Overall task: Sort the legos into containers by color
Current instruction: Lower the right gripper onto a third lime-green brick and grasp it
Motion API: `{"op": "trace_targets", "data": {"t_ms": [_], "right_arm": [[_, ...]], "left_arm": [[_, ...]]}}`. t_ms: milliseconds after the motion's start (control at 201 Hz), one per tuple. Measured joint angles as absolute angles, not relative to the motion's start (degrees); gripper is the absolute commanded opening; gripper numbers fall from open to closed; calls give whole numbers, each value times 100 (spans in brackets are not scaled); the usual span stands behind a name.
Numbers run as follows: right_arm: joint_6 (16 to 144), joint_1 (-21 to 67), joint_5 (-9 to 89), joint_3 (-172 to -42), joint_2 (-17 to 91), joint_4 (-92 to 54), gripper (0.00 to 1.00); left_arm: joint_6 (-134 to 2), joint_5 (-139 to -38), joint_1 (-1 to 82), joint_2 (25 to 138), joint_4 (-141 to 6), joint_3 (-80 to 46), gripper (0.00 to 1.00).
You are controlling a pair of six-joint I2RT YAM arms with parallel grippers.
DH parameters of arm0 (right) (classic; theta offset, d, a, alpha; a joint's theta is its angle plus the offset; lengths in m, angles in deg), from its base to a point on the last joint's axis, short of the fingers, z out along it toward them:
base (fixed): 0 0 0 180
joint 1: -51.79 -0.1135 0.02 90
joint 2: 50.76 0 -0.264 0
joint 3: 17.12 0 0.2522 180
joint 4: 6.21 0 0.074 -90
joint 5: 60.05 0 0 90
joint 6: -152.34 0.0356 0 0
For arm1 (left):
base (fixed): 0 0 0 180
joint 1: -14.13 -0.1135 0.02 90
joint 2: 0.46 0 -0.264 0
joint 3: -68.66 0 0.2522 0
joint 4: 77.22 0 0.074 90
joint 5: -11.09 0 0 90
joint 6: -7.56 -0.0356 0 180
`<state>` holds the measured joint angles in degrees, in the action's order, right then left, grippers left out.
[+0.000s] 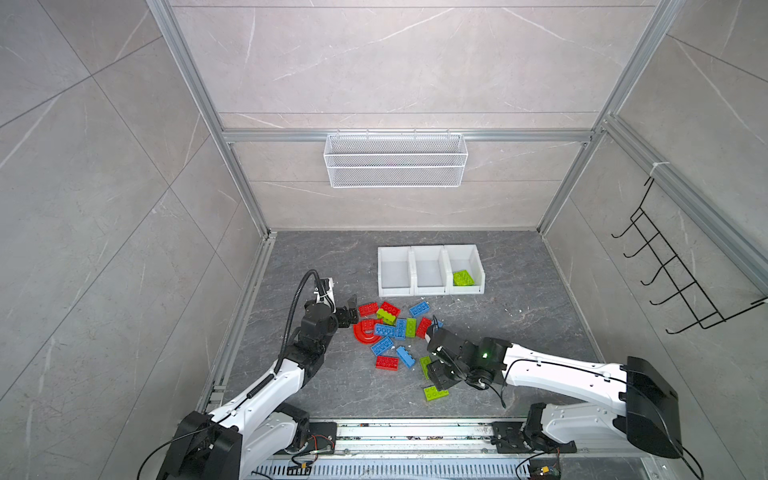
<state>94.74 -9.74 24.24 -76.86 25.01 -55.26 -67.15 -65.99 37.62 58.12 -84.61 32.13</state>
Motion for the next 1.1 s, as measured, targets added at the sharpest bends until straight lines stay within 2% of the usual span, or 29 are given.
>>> {"op": "trace_targets", "data": {"t_ms": [562,966,1105], "right_arm": [[9734,-1084,2146,-7741,3694,-4809,62],[9754,-1088,1982,-7767,3915,-4719,53],[9754,-1088,1978,-7767,3990,-4695,46]], "left_arm": [[-6715,-6557,3762,5812,-8461,3213,100],[-6715,-6548,3762,5799,-8452,3213,100],[-6715,-6548,3762,5784,-8452,3213,100]]}}
